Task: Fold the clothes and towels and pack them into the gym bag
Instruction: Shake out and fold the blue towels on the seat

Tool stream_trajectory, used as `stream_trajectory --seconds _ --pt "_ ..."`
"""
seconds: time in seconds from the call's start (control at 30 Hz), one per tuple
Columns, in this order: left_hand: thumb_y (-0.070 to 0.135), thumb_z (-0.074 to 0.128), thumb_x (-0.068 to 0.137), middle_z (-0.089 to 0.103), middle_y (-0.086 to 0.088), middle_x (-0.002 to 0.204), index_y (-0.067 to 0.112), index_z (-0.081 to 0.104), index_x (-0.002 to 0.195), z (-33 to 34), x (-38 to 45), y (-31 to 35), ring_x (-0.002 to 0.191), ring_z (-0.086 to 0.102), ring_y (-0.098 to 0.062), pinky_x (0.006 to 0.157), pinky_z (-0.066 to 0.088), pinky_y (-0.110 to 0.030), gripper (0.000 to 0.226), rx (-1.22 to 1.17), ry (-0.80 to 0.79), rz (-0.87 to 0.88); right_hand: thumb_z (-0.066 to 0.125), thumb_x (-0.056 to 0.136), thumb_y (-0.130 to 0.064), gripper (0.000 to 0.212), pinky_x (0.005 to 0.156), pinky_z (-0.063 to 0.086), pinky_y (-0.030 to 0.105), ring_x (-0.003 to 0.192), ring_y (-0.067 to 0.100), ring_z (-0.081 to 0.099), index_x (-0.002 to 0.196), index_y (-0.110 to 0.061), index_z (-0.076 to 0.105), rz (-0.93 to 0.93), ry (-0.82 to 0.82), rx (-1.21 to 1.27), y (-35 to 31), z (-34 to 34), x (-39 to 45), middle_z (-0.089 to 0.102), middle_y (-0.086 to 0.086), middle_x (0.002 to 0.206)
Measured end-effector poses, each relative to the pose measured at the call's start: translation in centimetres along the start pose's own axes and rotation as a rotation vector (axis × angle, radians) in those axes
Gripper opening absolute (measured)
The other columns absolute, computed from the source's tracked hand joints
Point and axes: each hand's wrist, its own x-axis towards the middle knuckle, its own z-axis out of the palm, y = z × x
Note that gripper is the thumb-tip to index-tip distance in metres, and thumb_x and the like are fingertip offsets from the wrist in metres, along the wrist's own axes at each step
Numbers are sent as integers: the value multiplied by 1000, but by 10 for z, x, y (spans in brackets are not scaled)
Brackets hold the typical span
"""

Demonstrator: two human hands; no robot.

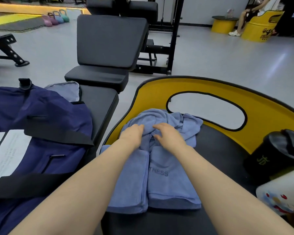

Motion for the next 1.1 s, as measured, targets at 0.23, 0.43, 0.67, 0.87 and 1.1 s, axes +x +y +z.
stream_trajectory --seconds 0.23,0.43,0.67,0.87,1.1 --pt "10 38 99 52 -11 122 8 46 121 17 22 1 107 55 -25 70 38 -29 24 100 238 65 49 96 -18 46 82 42 36 124 27 38 141 -21 41 -70 41 -142 -4 26 18 41 5 140" --pt "18 35 102 56 -6 113 11 45 115 -18 1 11 99 55 -26 69 35 -33 18 5 418 208 51 95 -26 26 78 45 37 107 24 51 118 -13 55 -36 242 72 -16 4 9 56 5 119" --pt "14 48 97 52 -1 95 8 51 101 -94 -43 25 91 52 -23 73 38 -30 7 -438 448 319 48 95 -22 7 69 43 40 86 25 53 91 -17 50 35 460 223 -46 -67 -16 56 3 94" --pt "0 50 88 61 -14 105 1 62 102 -170 -98 34 97 55 -28 70 32 -22 19 -436 575 342 52 93 -21 16 72 44 32 93 20 57 102 -17 64 4 616 289 -71 -150 -52 63 1 103" --pt "2 48 87 61 -8 102 10 64 96 -246 -161 35 95 56 -27 80 48 -36 20 -365 711 245 53 93 -20 11 65 46 31 83 22 62 90 -19 64 -26 746 389 -106 -246 -96 67 3 88"
